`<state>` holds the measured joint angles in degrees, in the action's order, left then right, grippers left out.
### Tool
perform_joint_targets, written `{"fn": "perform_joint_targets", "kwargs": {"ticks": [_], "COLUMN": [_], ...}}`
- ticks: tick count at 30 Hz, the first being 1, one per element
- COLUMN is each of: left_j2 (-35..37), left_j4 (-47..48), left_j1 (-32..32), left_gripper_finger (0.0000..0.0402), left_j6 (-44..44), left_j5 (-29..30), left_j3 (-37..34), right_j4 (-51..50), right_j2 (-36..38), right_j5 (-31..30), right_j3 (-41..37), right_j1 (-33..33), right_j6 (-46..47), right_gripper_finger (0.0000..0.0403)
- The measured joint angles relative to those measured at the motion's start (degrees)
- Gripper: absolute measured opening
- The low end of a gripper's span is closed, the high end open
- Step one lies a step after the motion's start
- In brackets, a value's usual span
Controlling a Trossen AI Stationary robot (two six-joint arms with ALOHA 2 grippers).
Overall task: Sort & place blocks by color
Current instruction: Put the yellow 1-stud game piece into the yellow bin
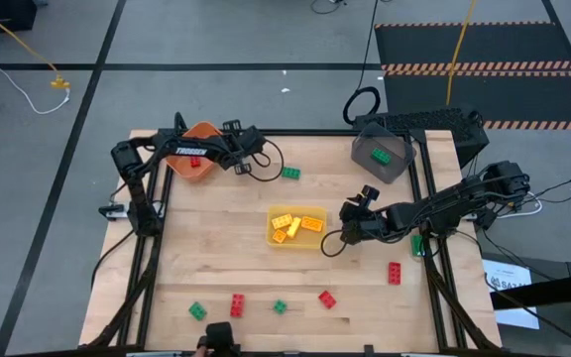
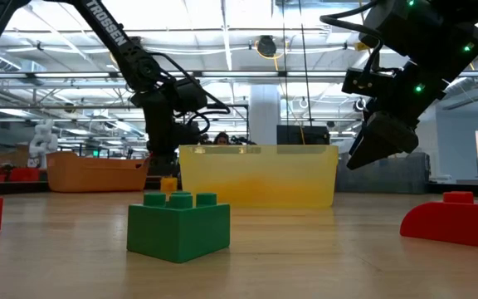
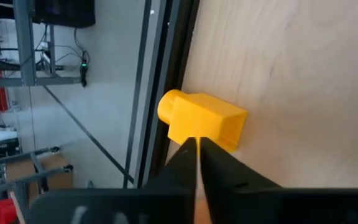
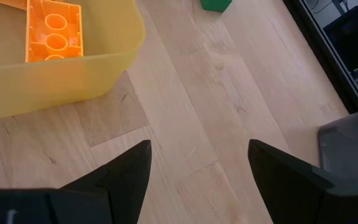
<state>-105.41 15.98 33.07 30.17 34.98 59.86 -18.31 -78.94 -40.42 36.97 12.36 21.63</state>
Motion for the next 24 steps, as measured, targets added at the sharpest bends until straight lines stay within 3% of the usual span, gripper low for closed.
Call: {"fn": "perform_joint_targets", "kwargs": {"ticks": [14, 19, 24], "left_j2": [0.00, 0.00, 0.02], "left_j4": [0.40, 0.31, 2.40], "left_j1": [-2.79, -2.01, -1.33], "left_gripper_finger": [0.0008, 0.0047, 0.0126], "left_j6": [0.10, 0.41, -2.64], "left_j5": [1.09, 1.05, -2.05], "left_j3": [0.00, 0.00, 0.00], "right_j4": [0.00, 0.00, 0.00], "right_j2": [0.00, 0.00, 0.00], "right_j5": [0.00, 0.00, 0.00], "right_j3": [0.00, 0.00, 0.00], "right_j1": [0.00, 0.00, 0.00], "right_j6": [0.00, 0.00, 0.00], "right_gripper_finger": [0.0258, 0.0258, 0.0258]}}
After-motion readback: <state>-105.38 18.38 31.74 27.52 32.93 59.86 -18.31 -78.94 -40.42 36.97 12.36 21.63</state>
